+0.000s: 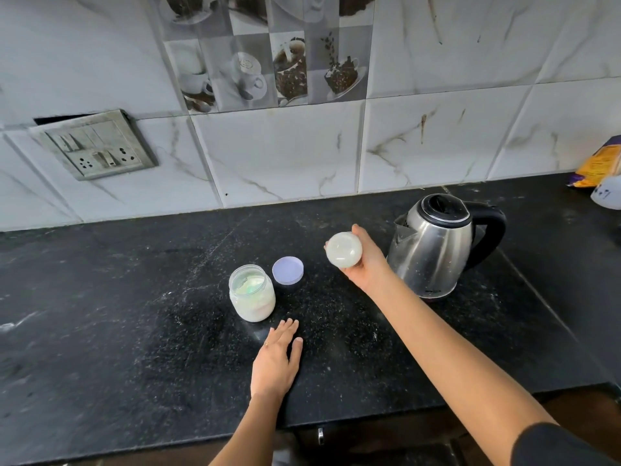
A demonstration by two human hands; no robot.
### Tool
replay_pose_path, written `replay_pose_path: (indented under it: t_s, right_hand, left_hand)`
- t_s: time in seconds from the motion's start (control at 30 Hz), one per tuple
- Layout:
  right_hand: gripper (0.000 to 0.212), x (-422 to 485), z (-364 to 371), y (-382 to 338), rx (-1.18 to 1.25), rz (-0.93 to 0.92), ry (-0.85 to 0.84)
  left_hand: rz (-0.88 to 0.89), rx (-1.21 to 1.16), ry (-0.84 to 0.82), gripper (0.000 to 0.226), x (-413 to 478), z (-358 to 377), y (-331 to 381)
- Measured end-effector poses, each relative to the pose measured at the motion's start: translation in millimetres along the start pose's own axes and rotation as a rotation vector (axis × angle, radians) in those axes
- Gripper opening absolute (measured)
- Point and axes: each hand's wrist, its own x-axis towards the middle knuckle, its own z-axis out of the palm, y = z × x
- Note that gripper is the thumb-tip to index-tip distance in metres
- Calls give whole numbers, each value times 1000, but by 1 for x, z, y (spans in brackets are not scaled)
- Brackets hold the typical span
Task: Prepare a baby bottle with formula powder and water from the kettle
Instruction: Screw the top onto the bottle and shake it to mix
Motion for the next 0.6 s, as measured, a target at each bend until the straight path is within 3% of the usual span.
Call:
replay_pose_path:
  t_s: [0.1, 0.23, 0.27, 0.37, 0.4, 0.5, 0.6]
  right_hand:
    - [21, 2, -5, -1, 49, 19, -61]
    - [54, -3, -16, -4, 3, -9, -412]
    - [55, -3, -14, -6, 4, -16, -427]
    - [38, 2, -4, -8, 106, -94, -220]
    - [38, 1, -4, -6, 141, -83, -223]
    - [64, -7, -11, 1, 162, 6, -462]
    - [53, -3, -4, -3, 140, -41, -397]
  left_hand:
    - [-1, -1, -2, 41, 0, 0, -1]
    - [-9, 4, -1, 41, 0, 2, -1]
    - [-9, 7, 1, 41, 0, 1, -1]
    - [-12, 12, -2, 41, 1, 1, -1]
    - [-9, 10, -3, 41, 1, 2, -1]
    - [-4, 7, 2, 41, 0, 1, -1]
    - [-4, 8, 2, 41, 1, 2, -1]
